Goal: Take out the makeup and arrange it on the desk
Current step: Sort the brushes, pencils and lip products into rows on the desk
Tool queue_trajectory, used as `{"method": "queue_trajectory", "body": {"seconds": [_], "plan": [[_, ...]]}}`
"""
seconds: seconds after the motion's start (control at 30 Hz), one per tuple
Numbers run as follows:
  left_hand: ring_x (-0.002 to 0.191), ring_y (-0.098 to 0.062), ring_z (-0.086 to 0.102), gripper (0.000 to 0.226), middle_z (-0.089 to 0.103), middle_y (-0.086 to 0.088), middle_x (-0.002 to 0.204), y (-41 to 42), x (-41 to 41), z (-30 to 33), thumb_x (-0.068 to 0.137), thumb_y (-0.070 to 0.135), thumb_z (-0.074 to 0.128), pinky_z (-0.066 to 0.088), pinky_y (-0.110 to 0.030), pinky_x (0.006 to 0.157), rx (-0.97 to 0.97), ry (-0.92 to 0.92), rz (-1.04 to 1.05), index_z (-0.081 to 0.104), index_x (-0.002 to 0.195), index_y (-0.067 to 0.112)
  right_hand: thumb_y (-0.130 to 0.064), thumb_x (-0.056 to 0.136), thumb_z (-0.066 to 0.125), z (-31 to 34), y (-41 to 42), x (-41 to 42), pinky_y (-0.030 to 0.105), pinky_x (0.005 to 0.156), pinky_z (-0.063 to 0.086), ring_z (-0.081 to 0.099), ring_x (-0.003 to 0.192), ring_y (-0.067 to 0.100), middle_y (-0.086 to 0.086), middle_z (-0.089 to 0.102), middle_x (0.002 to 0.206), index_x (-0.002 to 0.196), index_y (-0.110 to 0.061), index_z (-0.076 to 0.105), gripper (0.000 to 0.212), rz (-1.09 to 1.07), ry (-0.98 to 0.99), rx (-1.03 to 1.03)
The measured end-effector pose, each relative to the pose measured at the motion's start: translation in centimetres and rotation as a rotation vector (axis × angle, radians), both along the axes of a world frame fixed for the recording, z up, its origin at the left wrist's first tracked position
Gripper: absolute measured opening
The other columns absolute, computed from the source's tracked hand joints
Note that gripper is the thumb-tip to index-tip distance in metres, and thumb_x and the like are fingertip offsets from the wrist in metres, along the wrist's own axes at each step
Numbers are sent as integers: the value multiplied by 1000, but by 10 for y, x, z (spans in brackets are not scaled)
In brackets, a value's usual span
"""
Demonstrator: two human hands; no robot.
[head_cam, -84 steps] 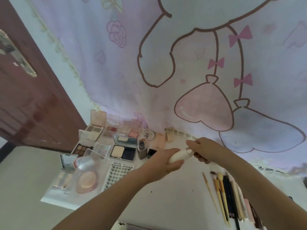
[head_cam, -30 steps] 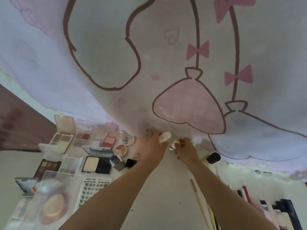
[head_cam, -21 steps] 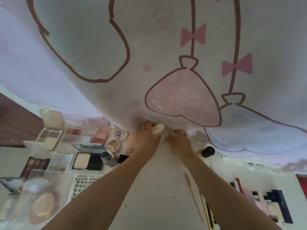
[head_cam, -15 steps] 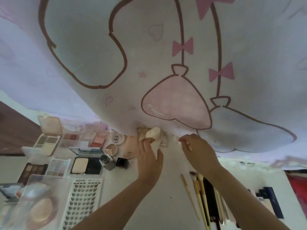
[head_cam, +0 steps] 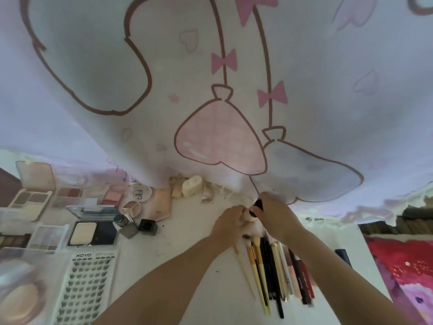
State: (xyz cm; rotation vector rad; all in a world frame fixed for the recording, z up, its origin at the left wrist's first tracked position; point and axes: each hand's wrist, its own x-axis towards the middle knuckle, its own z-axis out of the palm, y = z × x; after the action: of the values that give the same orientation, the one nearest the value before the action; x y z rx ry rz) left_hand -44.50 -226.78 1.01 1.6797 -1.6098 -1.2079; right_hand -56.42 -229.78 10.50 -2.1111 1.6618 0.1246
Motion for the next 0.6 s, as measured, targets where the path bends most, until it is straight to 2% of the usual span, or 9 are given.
{"method": "queue_trajectory", "body": {"seconds": [0.07, 0.13, 0.27, 0.37, 0.43, 0.5, 0.53, 0.6], "plan": [[81, -7, 52, 25, 57, 6, 93, 16, 15, 17, 90, 31, 58, 40, -20, 71, -51, 67, 33, 52, 108, 16, -29, 99, 44, 20, 2, -3, 15, 52, 38, 52, 62, 9, 0, 55, 80, 98, -13, 47, 16, -11, -150, 58], [75, -6, 50, 27, 57, 6, 90, 33, 36, 42, 91, 33, 59, 39, -19, 68, -144, 49, 10, 51, 110, 16, -29, 98, 44, 43, 7, -4, 14, 51, 36, 50, 58, 9, -1, 57, 76, 99, -17, 50, 14, 2, -271, 127], [70, -2, 47, 18, 52, 14, 82, 60, 77, 88, 91, 36, 56, 37, -18, 64, -160, -6, -60, 49, 105, 26, -31, 98, 44, 74, 18, 17, 20, 55, 38, 45, 56, 12, -4, 55, 68, 96, -21, 51, 12, 163, -315, 127], [67, -3, 43, 10, 49, 15, 75, 78, 105, 115, 90, 32, 57, 37, -21, 65, -135, 25, -49, 47, 88, 34, -31, 97, 45, 94, 30, 43, 24, 58, 39, 45, 56, 10, -6, 52, 65, 91, -22, 52, 13, 272, -347, 92], [65, -3, 40, 12, 46, 13, 72, 89, 123, 129, 89, 29, 59, 35, -22, 64, -158, 20, -42, 50, 81, 28, -31, 96, 46, 107, 38, 57, 24, 56, 38, 44, 52, 7, -8, 51, 62, 90, -21, 54, 14, 308, -407, 89], [73, -7, 47, 13, 53, 6, 83, 97, 137, 140, 89, 30, 61, 39, -23, 68, -196, -74, -27, 55, 93, 19, -31, 96, 47, 118, 45, 67, 21, 53, 38, 43, 48, 3, -8, 52, 58, 91, -20, 56, 14, 305, -475, 118], [80, -11, 51, 21, 56, 3, 92, 101, 142, 145, 89, 34, 60, 42, -24, 71, -208, -142, -9, 54, 103, 20, -33, 96, 47, 123, 48, 72, 20, 52, 37, 44, 46, 2, -8, 53, 55, 91, -21, 56, 15, 298, -485, 138], [87, -12, 51, 32, 56, 3, 106, 107, 144, 154, 90, 40, 57, 41, -24, 74, -249, -298, 11, 49, 115, 22, -42, 96, 42, 128, 53, 83, 19, 51, 37, 44, 44, 4, -7, 54, 53, 85, -22, 54, 26, 275, -413, 159]]}}
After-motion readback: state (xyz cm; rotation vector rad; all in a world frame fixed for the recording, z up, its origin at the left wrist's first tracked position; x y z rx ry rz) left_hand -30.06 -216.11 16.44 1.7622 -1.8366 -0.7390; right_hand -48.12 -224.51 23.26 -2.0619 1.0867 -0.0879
